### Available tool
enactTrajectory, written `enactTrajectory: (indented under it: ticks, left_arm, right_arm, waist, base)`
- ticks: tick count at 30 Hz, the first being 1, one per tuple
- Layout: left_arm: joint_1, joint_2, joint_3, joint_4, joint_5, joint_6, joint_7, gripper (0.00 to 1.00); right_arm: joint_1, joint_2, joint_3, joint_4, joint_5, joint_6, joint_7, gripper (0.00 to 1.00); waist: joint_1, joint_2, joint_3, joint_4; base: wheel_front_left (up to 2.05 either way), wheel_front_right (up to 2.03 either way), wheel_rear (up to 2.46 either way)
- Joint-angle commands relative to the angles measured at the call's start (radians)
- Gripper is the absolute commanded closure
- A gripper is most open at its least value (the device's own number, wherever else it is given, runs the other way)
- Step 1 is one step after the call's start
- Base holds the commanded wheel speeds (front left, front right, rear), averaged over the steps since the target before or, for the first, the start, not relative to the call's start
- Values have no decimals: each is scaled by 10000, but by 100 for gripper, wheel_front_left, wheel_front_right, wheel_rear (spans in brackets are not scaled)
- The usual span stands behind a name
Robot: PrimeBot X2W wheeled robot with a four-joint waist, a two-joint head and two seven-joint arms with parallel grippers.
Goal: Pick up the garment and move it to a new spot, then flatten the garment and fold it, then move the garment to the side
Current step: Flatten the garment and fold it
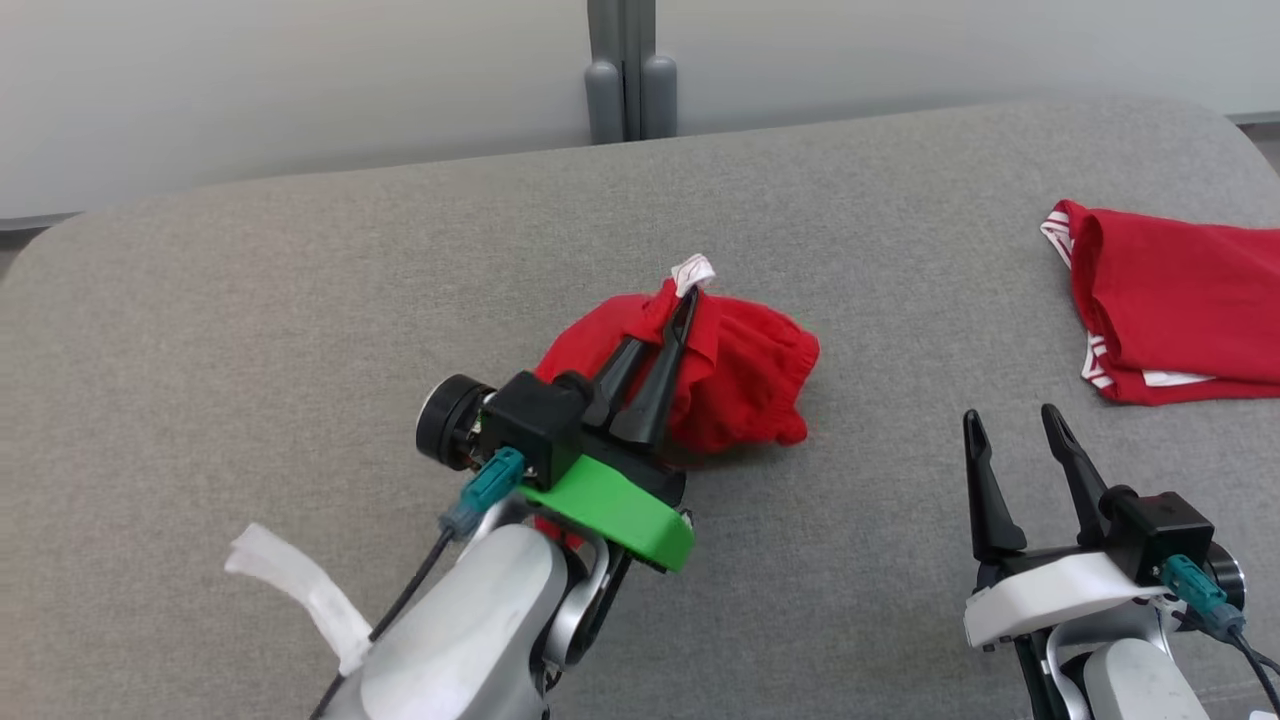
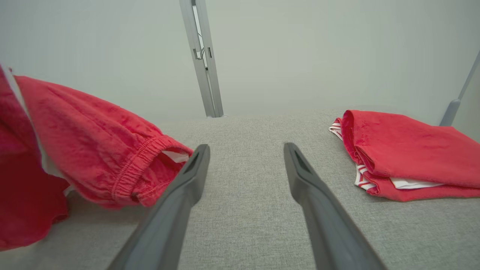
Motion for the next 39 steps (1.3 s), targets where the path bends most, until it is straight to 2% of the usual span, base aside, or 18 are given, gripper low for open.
enactTrajectory:
  ticks: [1,4,6,12,15,21,27,28,29,30,31,39]
  left_arm:
    - [280,162,159,-371,-81,95,-26,100]
    - [852,628,720,-1197,-457,441,60,100]
    - [1167,847,1078,-1205,-833,565,133,100]
    - [2018,1356,2065,90,-1669,754,96,100]
    - [2292,1482,2504,1059,-1973,692,49,100]
    - [2589,1296,3084,2538,-2198,353,-35,100]
    - [2721,969,3747,3217,-1944,-32,-29,100]
    - [2744,886,3886,3258,-1873,-116,-27,88]
    - [2745,851,3998,3243,-1802,-183,-26,57]
    - [2758,821,4165,3186,-1705,-259,-28,5]
    - [2768,789,4298,3131,-1635,-300,-28,0]
    - [3049,768,5299,1967,-522,-538,-27,0]
  right_arm:
    - [138,-24,0,15,10,-21,-25,0]
    - [196,-24,-20,21,16,-21,-25,0]
    - [190,-24,2,13,18,-21,-25,0]
    - [18,-25,87,-5,31,-21,-25,0]
    - [-56,-24,110,21,8,-21,-25,0]
    - [-169,-24,118,90,-54,-21,-25,0]
    - [-212,-24,59,145,-93,-21,-25,0]
    - [-225,-24,53,159,-101,-21,-25,0]
    - [-233,-24,51,166,-108,-21,-25,0]
    - [-236,-24,49,173,-114,-21,-25,0]
    - [-229,-24,42,176,-115,-21,-25,0]
    - [-6,-22,108,297,-169,-21,-25,0]
  waist:
    - [0,-1,-395,337]
    - [0,-1,-462,414]
    - [0,-1,-426,428]
    - [0,-1,-140,383]
    - [0,-1,31,342]
    - [0,-1,227,289]
    - [0,-1,270,340]
    - [0,-1,259,356]
    - [0,-1,245,372]
    - [0,-1,221,394]
    - [0,-1,195,420]
    - [0,-1,-127,765]
  base:
    - [0,0,0]
    - [0,0,0]
    - [0,0,0]
    - [0,0,0]
    - [0,0,0]
    - [0,0,0]
    - [0,0,0]
    - [0,0,0]
    - [0,0,0]
    - [0,0,0]
    - [0,0,0]
    - [0,0,0]
